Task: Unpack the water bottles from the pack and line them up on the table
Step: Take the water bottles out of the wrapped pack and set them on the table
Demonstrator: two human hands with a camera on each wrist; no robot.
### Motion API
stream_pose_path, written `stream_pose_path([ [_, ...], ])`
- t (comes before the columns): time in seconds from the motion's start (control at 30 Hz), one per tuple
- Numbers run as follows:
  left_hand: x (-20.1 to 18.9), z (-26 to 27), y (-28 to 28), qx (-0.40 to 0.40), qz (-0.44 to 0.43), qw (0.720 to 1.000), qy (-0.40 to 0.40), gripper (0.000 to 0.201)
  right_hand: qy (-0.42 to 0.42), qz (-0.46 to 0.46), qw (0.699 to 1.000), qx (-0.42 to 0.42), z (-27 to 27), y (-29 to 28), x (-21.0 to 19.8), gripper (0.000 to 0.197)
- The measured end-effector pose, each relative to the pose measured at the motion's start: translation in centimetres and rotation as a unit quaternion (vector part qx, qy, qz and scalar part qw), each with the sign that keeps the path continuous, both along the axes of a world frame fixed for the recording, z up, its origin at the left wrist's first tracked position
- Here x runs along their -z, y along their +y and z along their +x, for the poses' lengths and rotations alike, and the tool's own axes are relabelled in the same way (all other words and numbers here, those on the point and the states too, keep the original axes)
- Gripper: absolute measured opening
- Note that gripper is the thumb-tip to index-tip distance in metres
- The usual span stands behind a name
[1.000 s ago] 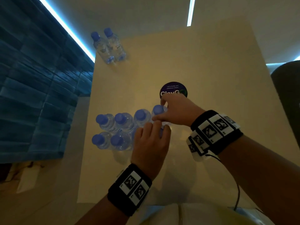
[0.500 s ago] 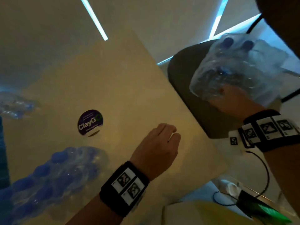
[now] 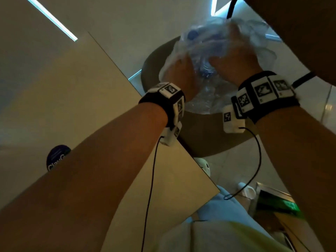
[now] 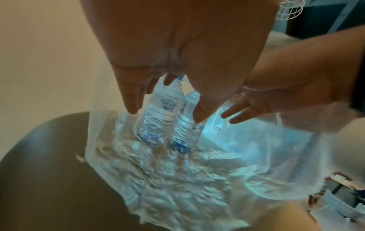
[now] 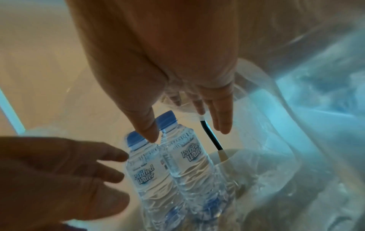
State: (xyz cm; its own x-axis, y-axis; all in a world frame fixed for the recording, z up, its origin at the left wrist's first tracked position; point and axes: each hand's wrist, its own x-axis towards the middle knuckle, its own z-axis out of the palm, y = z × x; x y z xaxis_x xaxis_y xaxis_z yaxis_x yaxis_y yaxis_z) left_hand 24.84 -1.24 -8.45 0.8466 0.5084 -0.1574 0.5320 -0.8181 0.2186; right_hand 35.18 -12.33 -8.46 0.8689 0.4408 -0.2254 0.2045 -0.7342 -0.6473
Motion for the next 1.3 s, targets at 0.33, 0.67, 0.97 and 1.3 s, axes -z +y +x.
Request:
stream_pose_path([
  [0.33, 0.1, 4.2, 2.6, 0.038, 0.014, 0.997, -0.059, 0.065, -0.110, -0.038, 0.990, -0.076, 0.2, 1.7, 1.1, 0.035],
  [0.67, 0.4, -0.4, 2.7, 0.118, -0.067, 0.988, -0.075, 0.038, -0.078, 0.006, 0.977, -0.199, -4.3, -1.5, 0.3, 0.024],
  [0.97, -2.0, -20.0, -2.6, 0.117, -0.175, 0.960, -0.183, 0.040, -0.053, -0.026, 0.916, -0.397, -14.5, -7.1, -5.8, 0.021],
  [1.3, -1.8, -42.9, -2.6, -0.109, -0.174, 0.959, -0.196, 0.030, -0.076, -0.033, 0.848, -0.524, -31.9, 1.4, -5.2, 0.033],
])
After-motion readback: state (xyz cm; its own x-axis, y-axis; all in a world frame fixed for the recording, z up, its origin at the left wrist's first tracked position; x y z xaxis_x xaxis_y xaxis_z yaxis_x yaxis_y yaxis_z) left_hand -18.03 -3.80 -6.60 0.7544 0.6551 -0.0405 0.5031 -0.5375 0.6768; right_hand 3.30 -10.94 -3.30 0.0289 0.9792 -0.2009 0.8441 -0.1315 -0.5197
